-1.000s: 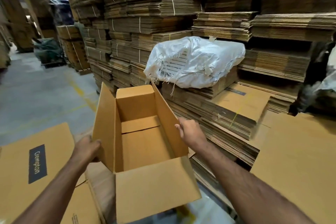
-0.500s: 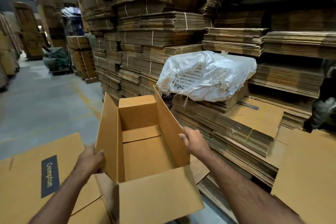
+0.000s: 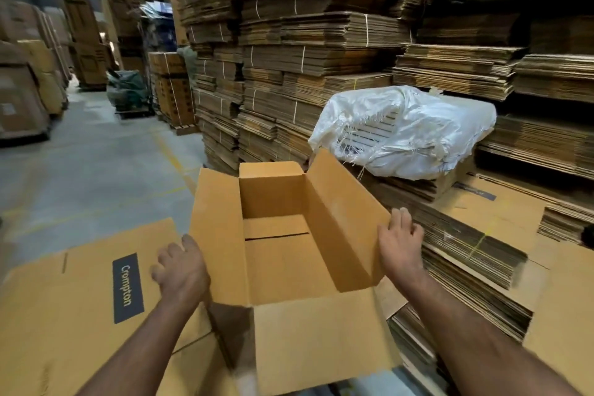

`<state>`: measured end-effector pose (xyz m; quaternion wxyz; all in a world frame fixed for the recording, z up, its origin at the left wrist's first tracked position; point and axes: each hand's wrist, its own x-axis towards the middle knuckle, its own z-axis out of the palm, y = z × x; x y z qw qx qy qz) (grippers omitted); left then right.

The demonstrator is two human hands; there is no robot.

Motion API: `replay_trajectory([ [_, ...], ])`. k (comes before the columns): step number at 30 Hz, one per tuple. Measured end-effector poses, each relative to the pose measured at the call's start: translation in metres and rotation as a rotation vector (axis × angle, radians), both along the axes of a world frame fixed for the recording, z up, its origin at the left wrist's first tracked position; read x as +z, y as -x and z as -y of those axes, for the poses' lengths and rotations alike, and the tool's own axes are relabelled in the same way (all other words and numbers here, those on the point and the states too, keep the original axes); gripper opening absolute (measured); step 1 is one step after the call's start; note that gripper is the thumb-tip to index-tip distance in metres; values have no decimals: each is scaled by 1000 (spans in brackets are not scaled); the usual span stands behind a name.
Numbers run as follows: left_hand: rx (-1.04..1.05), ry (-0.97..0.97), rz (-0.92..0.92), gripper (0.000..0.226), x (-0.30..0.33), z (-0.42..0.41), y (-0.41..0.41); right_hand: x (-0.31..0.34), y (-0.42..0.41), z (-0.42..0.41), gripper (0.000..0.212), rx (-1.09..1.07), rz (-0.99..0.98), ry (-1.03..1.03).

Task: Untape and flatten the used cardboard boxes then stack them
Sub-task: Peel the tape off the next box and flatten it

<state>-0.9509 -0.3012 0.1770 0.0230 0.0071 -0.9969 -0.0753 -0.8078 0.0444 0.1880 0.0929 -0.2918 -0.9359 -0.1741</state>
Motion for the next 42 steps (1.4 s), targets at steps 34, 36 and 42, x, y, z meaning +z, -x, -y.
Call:
replay_trajectory([
  [34, -620, 33, 161, 24, -77, -148, -96, -75, 1, -19, 114, 191, 285, 726],
  [36, -606, -9, 109, 21, -78, -147, -96, -72, 0, -17, 108, 188, 271, 722],
  [42, -531, -136, 0, 16, -74, -151, -97, -61, 1, -18, 101, 227, 223, 620],
])
